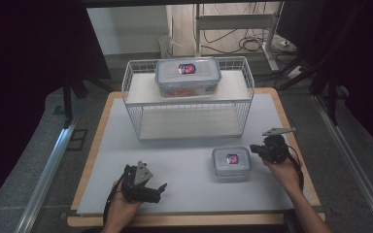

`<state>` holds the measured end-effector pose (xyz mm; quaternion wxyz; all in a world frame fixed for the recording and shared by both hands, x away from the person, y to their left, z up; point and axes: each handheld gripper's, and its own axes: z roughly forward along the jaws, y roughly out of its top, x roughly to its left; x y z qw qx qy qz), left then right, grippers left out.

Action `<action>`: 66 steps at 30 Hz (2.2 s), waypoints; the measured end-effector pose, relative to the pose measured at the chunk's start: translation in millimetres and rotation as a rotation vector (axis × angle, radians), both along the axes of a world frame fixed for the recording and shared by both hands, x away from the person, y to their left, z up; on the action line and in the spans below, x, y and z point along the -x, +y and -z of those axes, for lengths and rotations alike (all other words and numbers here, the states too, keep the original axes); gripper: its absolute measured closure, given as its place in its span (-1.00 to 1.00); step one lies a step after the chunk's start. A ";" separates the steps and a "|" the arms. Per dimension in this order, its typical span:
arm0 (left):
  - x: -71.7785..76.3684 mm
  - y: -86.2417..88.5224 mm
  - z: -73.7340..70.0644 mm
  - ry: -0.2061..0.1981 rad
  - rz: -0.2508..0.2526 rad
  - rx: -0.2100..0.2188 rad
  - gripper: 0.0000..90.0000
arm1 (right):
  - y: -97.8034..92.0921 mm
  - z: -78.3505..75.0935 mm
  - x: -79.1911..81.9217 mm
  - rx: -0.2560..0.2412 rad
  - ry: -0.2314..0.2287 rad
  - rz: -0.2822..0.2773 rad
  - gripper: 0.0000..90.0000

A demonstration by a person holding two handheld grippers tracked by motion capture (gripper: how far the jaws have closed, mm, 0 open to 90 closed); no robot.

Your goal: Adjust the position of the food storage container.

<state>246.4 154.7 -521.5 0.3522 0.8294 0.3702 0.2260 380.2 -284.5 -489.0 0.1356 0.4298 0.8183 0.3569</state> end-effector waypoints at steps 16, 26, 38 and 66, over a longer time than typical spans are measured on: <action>-0.1 -2.4 -2.0 0.029 -0.005 0.026 -0.89 | 15.3 2.2 16.8 -0.022 0.052 -0.042 0.99; -0.7 -2.6 -1.4 0.028 -0.004 0.022 -0.89 | 47.5 6.9 25.1 -0.020 0.075 -0.148 0.99; -1.4 -4.4 -1.5 0.043 -0.003 0.024 -0.88 | 83.2 12.5 33.6 -0.036 0.104 -0.240 0.99; 2.3 6.5 -4.9 -0.016 -0.001 0.087 -0.91 | 71.6 0.1 58.2 0.008 -0.080 -0.247 -0.06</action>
